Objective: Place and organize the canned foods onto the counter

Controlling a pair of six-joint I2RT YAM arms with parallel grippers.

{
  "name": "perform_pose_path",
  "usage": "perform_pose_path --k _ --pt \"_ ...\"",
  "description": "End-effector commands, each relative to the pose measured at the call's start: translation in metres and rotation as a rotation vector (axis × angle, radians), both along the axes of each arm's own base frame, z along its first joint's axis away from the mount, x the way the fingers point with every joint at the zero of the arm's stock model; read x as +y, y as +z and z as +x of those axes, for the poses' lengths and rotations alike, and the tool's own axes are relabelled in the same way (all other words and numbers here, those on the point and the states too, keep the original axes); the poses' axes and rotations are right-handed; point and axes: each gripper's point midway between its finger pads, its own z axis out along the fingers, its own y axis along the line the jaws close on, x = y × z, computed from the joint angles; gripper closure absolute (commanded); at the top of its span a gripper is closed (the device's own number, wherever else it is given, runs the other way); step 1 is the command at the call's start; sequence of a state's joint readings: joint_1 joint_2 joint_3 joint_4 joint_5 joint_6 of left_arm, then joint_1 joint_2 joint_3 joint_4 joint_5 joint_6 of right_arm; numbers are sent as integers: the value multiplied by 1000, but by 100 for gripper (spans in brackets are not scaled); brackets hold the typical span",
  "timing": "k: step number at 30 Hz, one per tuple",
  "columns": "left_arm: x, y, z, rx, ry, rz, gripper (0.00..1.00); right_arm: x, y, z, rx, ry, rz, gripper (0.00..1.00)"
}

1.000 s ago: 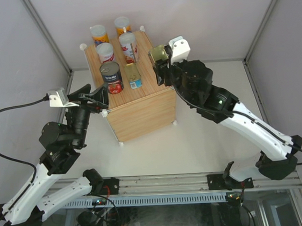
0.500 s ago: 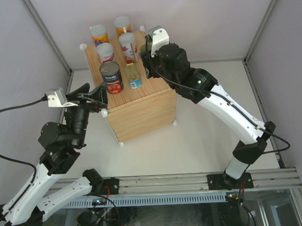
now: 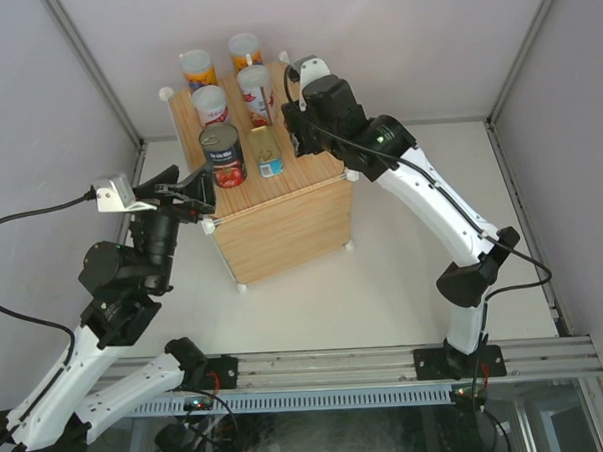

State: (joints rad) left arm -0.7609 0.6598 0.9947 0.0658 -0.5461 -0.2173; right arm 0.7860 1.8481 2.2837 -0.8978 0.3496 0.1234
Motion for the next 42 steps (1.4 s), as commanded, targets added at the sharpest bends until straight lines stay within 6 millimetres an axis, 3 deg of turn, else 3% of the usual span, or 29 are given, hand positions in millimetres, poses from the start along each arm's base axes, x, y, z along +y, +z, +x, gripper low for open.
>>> perform_pose_path --k 1,16,32,42 --pt "-4 -1 4 -8 -14 -18 19 -2 27 2 -33 -4 98 100" --pt "-6 -3 9 1 -22 -22 19 -1 -12 21 62 1 80 96" --pt "-8 -3 10 2 -28 -24 19 5 -37 25 111 5 47 50" --pt "-9 -3 10 3 -34 -24 19 3 -43 26 118 -6 32 35"
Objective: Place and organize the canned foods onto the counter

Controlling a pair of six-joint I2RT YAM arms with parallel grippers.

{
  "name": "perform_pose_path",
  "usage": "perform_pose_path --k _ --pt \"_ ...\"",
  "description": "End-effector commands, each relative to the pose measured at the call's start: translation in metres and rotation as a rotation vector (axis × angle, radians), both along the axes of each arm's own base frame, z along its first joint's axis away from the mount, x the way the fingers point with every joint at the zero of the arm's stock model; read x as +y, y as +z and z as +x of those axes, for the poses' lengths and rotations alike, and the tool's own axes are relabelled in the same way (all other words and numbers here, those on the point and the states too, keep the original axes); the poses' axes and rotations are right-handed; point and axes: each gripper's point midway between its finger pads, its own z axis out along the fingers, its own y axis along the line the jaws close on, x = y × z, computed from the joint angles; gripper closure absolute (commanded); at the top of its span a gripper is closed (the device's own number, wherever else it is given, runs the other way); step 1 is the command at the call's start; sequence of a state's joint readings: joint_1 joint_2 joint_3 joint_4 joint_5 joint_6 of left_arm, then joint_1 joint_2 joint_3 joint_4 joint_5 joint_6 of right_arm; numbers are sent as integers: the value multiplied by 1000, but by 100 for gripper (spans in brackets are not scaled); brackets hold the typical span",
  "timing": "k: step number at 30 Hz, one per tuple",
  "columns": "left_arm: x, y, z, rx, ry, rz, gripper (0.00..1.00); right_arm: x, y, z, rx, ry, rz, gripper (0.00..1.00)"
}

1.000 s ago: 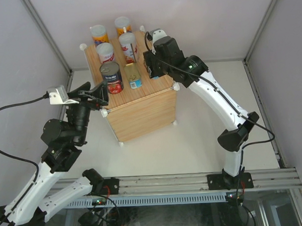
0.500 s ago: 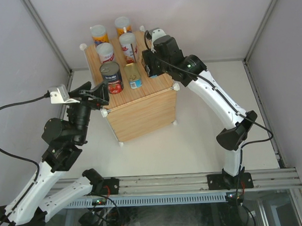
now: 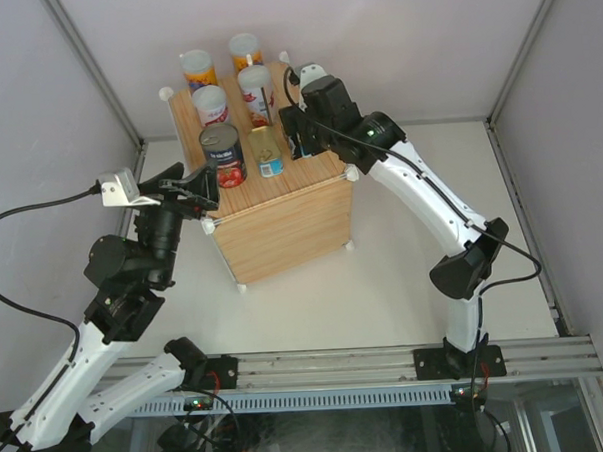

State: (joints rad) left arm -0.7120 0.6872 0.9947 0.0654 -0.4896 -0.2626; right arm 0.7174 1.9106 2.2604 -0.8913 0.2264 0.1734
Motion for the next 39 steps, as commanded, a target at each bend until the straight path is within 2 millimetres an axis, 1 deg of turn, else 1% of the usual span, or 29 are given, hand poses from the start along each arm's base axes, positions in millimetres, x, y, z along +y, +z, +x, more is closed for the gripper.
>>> perform_pose_path --k 1,7,16,20,22,23,24,26,30,34,36,38,39 --pt "-4 1 1 -10 -16 -14 19 -2 -3 4 1 -26 2 35" --pt "-3 1 1 -10 -13 -14 19 -5 6 0 -26 -32 21 35" --pt "-1 2 0 -13 -8 -17 19 -11 21 -14 -57 -37 40 35" --pt "-1 3 -1 -16 -11 -22 19 -15 26 -15 -71 -61 46 35" --pt "-1 4 -1 -18 -11 -22 19 -18 32 -14 -92 -70 61 35" --pt "0 4 -1 -18 -10 -20 19 -20 41 -16 -114 -73 77 34" --pt "0 5 -1 -19 -7 -21 19 -21 44 -17 -129 -72 85 35" --pt "3 7 -1 -23 4 -22 19 -24 60 -24 -170 -68 112 34" --pt "8 17 -3 -34 24 -17 19 -29 93 -47 -255 -47 152 32" --pt "17 24 -8 -34 47 -12 20 -44 123 -75 -357 -62 187 27" --pt "22 25 -10 -31 63 -9 20 -58 129 -89 -393 -89 211 22" --pt "28 22 -12 -20 84 2 19 -80 127 -101 -416 -142 242 16" --pt "30 20 -12 -11 95 11 19 -93 122 -106 -423 -180 252 15"
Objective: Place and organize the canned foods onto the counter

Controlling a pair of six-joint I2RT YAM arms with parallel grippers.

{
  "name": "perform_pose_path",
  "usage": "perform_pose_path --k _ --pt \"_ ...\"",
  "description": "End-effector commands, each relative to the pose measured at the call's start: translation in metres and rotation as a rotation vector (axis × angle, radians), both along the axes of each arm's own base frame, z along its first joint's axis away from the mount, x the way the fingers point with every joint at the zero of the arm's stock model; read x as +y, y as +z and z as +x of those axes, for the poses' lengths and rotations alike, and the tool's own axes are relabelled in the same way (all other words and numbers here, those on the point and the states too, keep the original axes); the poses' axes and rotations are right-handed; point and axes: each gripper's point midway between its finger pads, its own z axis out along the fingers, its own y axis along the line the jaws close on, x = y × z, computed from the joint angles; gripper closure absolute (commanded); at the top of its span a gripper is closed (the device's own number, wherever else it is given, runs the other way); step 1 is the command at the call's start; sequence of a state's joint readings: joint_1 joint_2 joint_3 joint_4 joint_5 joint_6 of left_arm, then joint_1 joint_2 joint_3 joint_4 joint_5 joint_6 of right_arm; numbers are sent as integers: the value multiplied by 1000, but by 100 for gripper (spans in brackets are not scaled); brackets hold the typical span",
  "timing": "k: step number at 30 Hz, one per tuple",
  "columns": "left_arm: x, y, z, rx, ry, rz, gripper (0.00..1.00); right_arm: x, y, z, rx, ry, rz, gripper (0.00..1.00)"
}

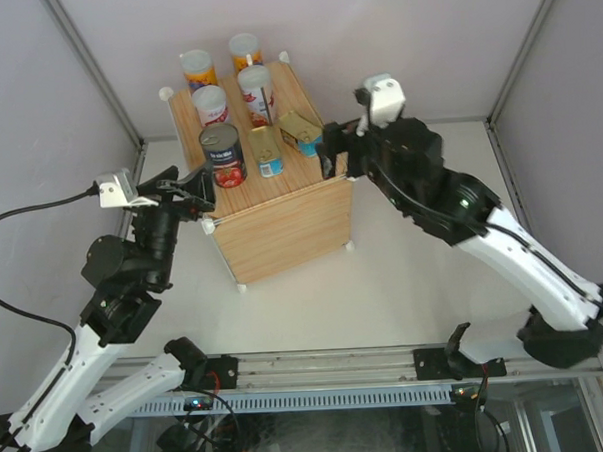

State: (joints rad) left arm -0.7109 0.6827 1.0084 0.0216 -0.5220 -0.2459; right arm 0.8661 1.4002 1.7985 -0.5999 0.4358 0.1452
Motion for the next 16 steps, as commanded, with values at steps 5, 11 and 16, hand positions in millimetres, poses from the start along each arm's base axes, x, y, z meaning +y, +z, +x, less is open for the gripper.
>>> perform_pose_path --k 5,11,16 --pt "28 1 -11 9 85 -1 19 -132 -19 -36 -101 -457 177 11" --pt "24 -21 -11 50 67 -21 19 -201 -104 -62 3 -837 224 0" --pt "24 -25 -11 61 63 -20 17 -213 -138 -76 32 -888 148 7"
